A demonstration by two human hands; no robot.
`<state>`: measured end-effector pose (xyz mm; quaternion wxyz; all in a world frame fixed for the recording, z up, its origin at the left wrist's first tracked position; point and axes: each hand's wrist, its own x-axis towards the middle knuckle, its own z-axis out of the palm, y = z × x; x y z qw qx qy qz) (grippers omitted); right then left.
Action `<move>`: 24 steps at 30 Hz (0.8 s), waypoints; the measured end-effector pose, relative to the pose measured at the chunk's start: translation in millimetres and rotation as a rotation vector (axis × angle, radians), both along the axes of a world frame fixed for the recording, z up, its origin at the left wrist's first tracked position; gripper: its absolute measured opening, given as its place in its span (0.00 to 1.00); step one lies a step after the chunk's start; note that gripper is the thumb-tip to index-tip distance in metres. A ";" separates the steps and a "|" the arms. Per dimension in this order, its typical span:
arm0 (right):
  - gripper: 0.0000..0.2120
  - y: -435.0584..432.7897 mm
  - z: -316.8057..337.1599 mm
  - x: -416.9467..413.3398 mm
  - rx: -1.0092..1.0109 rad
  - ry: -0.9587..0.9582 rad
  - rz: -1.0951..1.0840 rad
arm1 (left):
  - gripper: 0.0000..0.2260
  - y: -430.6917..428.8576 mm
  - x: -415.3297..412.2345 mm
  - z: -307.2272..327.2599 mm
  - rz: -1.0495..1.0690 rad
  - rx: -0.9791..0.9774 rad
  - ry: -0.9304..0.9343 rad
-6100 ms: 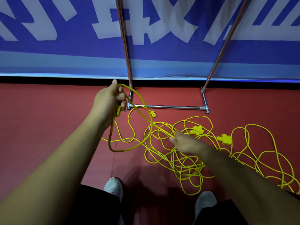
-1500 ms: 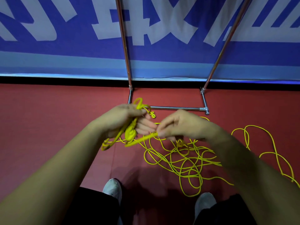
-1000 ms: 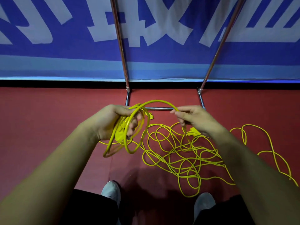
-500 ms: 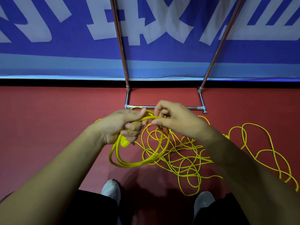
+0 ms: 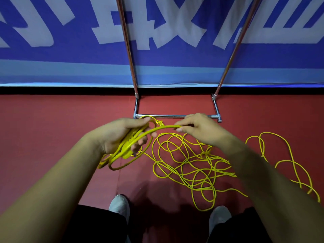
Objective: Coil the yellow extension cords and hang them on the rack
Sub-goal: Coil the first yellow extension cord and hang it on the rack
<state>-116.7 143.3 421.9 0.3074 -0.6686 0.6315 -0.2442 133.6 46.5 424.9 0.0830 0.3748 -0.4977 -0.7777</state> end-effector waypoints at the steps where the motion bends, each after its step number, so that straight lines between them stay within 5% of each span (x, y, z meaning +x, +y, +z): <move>1: 0.08 -0.4 4.5 5.1 -0.040 -0.004 0.001 | 0.07 4.5 0.5 0.8 -0.002 -0.028 -0.017; 6: 0.05 -4.9 14.2 20.7 -0.223 -0.075 -0.042 | 0.08 22.0 -7.0 19.4 -0.087 0.083 0.085; 13: 0.10 -3.7 -37.9 -33.7 0.091 -0.039 -0.190 | 0.08 2.3 4.7 33.7 -0.200 0.469 0.618; 24: 0.11 3.3 -117.2 -31.8 0.388 -0.198 -0.412 | 0.15 -6.4 14.0 40.3 0.075 0.472 0.687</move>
